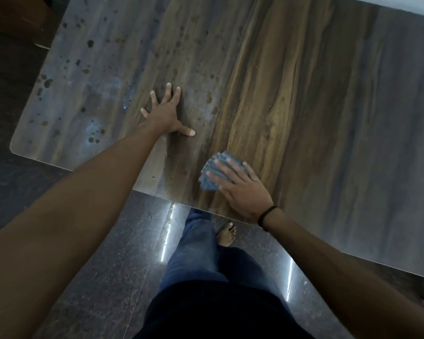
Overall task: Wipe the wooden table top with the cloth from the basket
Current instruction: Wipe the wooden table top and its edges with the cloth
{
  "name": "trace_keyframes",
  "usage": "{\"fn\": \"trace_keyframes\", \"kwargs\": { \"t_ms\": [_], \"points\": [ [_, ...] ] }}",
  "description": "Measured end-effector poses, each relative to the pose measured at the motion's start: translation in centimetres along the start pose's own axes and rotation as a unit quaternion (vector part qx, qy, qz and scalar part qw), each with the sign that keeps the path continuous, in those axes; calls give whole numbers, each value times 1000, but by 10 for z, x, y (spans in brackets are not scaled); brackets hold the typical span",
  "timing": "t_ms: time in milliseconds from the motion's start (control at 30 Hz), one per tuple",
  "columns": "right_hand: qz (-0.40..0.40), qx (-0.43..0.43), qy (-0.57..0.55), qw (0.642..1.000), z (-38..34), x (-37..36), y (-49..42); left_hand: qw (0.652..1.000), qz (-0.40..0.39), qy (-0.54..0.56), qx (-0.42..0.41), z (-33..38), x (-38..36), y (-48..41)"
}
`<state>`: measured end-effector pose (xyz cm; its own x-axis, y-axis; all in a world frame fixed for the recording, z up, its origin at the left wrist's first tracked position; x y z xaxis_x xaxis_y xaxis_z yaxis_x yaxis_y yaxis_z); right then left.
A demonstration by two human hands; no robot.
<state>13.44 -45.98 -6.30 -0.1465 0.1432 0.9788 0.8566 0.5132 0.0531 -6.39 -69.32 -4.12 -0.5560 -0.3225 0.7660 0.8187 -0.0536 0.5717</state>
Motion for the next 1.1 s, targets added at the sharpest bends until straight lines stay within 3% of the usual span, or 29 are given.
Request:
{"fn": "trace_keyframes", "kwargs": {
  "t_ms": [33, 67, 200, 267, 400, 433, 533, 600, 667, 767, 800, 933, 1000, 1067, 1100],
  "points": [
    [3, -58, -12, 998, -5, 2, -1, 1000, 2, 2, 1, 0, 0, 0],
    [6, -62, -10, 998, -18, -1, 4, 1000, 7, 2, 1, -1, -1, 0],
    [-28, 133, -11, 991, -31, -16, 56, 1000, 26, -1, -10, -7, -6, 6],
    [-20, 150, 32, 988, 0, -10, 52, 999, 35, -1, -18, -11, -9, 9],
    [22, -130, -14, 991, 29, 8, 20, 999, 33, 8, -29, -12, -11, 10],
    [36, -154, -10, 987, 14, 5, 19, 999, 31, 10, -28, -11, -11, 10],
    [1, 5, -12, 1000, -35, -15, 27, 999, 29, 3, -25, -11, -10, 10],
    [-10, 88, -6, 996, -27, -11, 10, 999, 24, 1, -25, -10, -9, 9],
    [-9, 23, -2, 1000, 2, -1, -33, 1000, 17, 5, -25, -9, -6, 6],
    [11, -168, -47, 985, 28, 17, -78, 1000, 24, -5, -16, -13, 1, 3],
    [16, -171, -53, 984, 19, 16, -77, 999, 30, -10, -7, -16, 5, 1],
    [-24, 24, -28, 999, -49, -10, -11, 1000, 21, -8, 20, -30, 16, -7],
    [-31, 86, -27, 995, -44, -12, -3, 1000, 14, -7, 17, -30, 17, -9],
    [-35, 87, -19, 995, -17, -6, -35, 1000, 14, -6, 16, -27, 18, -9],
    [-26, 47, -19, 998, -2, -1, -57, 1000, 14, -4, 16, -27, 19, -9]
  ]
}}
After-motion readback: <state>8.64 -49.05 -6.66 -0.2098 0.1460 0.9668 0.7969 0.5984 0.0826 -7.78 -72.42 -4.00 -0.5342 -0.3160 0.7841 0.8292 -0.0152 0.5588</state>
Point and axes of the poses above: each hand's wrist, its own y-axis away from the middle knuckle, its own x-axis out of the back of the hand, z = x × y, the point moved 3 cm from there along -y, towards the middle knuckle, and after that the axes turned 4 degrees about z, right-handed, at the moved point
